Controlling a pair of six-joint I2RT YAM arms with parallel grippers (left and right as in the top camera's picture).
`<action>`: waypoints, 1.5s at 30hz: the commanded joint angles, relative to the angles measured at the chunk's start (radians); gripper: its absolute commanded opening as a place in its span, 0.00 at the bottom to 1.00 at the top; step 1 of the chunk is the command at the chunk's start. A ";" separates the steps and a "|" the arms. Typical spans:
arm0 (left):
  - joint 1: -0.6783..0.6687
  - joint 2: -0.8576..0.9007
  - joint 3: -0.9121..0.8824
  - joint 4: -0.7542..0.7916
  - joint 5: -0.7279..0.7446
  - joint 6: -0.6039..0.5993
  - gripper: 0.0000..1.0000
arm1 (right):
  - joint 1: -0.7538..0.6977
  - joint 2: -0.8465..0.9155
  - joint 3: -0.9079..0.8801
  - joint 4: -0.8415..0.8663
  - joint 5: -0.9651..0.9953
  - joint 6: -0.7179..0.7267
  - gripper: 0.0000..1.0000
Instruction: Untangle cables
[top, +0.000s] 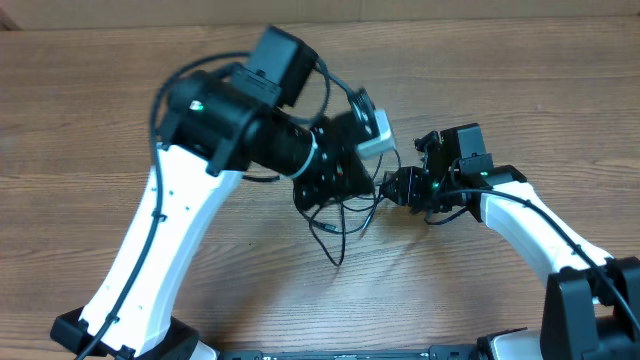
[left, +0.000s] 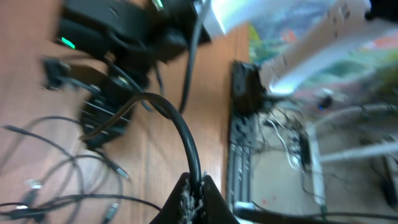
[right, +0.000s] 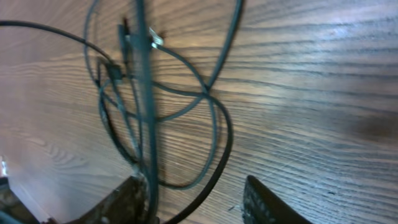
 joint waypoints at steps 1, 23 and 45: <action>0.064 -0.006 0.087 0.048 0.027 -0.159 0.04 | 0.004 0.028 -0.008 0.010 0.019 0.005 0.44; 0.439 -0.006 0.209 0.453 -0.089 -0.904 0.04 | 0.004 0.070 -0.046 0.037 0.116 0.005 0.34; 0.438 0.260 0.194 -0.062 -0.592 -0.757 0.04 | 0.004 0.070 -0.048 0.040 0.115 0.005 0.35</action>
